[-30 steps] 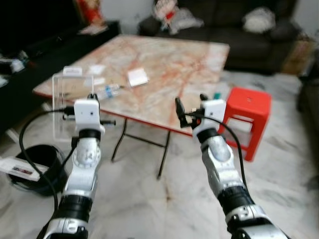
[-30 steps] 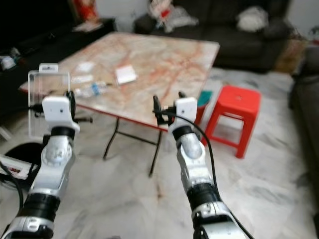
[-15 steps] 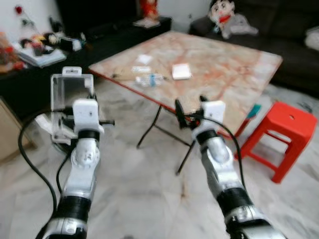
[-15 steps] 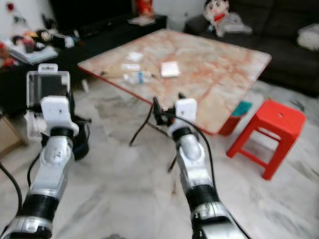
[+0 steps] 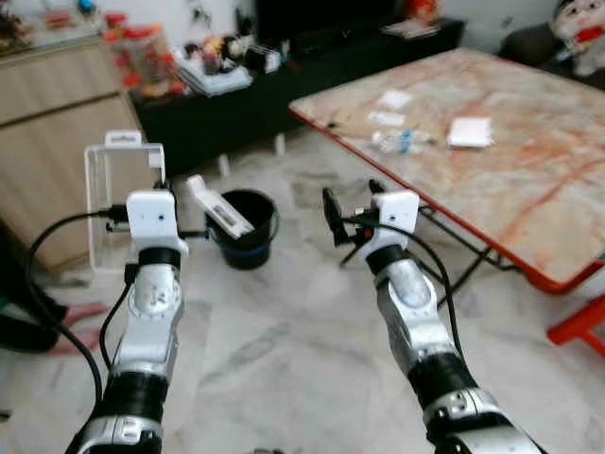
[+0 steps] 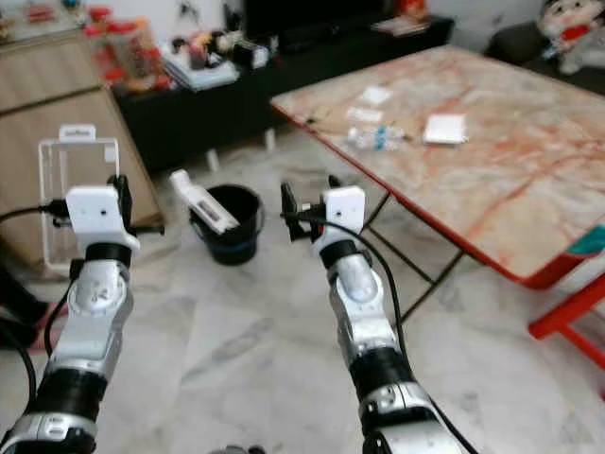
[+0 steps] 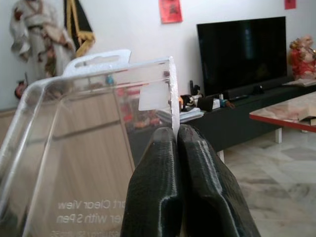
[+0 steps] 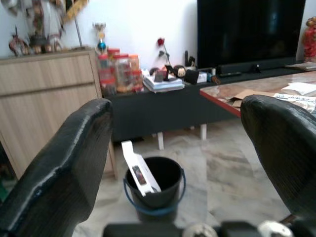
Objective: Picking trash to rubbish bin
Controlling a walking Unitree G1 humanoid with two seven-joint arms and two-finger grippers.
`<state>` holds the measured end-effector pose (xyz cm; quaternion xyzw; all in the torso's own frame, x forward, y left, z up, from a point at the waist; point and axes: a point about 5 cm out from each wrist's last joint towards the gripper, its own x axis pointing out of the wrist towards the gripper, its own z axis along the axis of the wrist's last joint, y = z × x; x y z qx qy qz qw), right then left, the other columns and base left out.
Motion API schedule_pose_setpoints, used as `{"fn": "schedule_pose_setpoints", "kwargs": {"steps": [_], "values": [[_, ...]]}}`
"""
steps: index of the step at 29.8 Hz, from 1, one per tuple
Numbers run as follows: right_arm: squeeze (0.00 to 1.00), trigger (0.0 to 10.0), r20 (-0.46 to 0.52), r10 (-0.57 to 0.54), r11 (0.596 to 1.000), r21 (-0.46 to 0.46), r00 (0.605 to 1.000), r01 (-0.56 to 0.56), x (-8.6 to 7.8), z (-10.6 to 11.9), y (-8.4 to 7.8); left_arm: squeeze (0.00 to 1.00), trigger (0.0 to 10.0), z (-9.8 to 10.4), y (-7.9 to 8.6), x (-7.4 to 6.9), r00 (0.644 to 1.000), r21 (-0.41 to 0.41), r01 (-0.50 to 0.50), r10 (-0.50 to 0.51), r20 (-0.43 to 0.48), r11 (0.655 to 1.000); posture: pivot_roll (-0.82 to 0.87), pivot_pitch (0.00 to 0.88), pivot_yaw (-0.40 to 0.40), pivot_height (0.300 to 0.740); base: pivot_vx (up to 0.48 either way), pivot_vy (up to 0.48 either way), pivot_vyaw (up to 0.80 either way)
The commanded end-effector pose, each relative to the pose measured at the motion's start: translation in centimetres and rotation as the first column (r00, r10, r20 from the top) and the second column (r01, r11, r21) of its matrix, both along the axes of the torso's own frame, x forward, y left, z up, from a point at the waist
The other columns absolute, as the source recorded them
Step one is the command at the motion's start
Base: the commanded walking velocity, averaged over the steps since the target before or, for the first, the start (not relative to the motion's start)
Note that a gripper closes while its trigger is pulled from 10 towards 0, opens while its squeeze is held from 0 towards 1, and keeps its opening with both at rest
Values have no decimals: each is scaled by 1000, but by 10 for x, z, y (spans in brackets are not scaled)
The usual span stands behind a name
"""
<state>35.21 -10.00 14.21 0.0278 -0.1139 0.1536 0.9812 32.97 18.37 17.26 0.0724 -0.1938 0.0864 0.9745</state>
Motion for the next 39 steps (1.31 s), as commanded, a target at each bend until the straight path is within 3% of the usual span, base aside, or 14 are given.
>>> {"fn": "schedule_pose_setpoints", "kwargs": {"steps": [1, 7, 12, 16, 17, 19, 20, 21, 24, 28, 31, 37, 39], "values": [[0, 10000, 3, 7, 1000, 6, 1000, -7, 0, 2, 2, 0, 10000, 3, 3, 0, 1000, -2, -1, 1, 3, 1000, -33, 31, 2, 740, 0, 0, 800], [0, 10000, -3, 13, 1000, 4, 1000, -13, 0, 0, 4, 0, 10000, -6, 3, 0, 999, -29, 17, -18, -36, 999, -33, 31, 2, 740, 0, 0, 800], [0, 10000, -69, 26, 1000, 4, 997, -26, -1, -14, 2, 0, 10000, -38, 4, -2, 982, -24, 66, -69, -175, 998, -31, 31, -1, 740, 0, 0, 136], [0, 10000, -227, 35, 997, -63, 973, -50, -9, -51, -3, 0, 10000, -77, 15, -10, 941, -7, 59, -58, -333, 998, -35, 29, -2, 740, 0, 0, 0], [0, 10000, -227, 35, 997, -63, 973, -50, -9, -51, -3, 0, 10000, -77, 15, -10, 941, -7, 59, -58, -333, 998, -35, 29, -2, 740, 0, 0, 0], [0, 10000, -313, 15, 995, -92, 950, -46, -17, -72, -10, 0, 10000, -105, 22, -18, 887, -39, 54, -66, -458, 998, -36, 30, -2, 740, 0, 0, 0], [0, 10000, -313, 15, 995, -92, 950, -46, -17, -72, -10, 0, 10000, -105, 22, -18, 887, -39, 54, -66, -458, 998, -36, 30, -2, 740, 0, 0, 0], [0, 10000, -361, 8, 993, -110, 933, -51, -22, -84, -14, 0, 10000, -120, 25, -24, 850, -26, 53, -59, -524, 998, -37, 30, -3, 740, 0, 0, 0], [0, 10000, -462, -17, 986, -157, 887, -63, -36, -110, -26, 0, 10000, -143, 31, -37, 797, -27, 50, -56, -602, 998, -39, 33, -6, 740, 0, 0, 0], [0, 10000, -516, -33, 983, -171, 856, -65, -44, -123, -34, 0, 10000, -155, 35, -45, 762, -1, 51, -40, -647, 999, -41, 31, -6, 740, 0, 0, 0], [0, 10000, -606, -68, 974, -214, 793, -80, -60, -144, -45, 0, 10000, -176, 40, -60, 684, -12, 28, -28, -729, 1000, -44, 30, -7, 740, 202, 0, 0], [0, 10000, -672, -118, 971, -232, 731, -56, -75, -160, -59, 0, 10000, -189, 42, -72, 638, -9, 26, -23, -770, 1000, -51, 30, -5, 740, 394, 0, 0], [0, 10000, -710, -136, 969, -241, 691, -57, -85, -170, -63, 0, 10000, -197, 44, -79, 600, -5, 15, -13, -800, 1000, -47, 31, -8, 740, 480, 0, 0]]}}
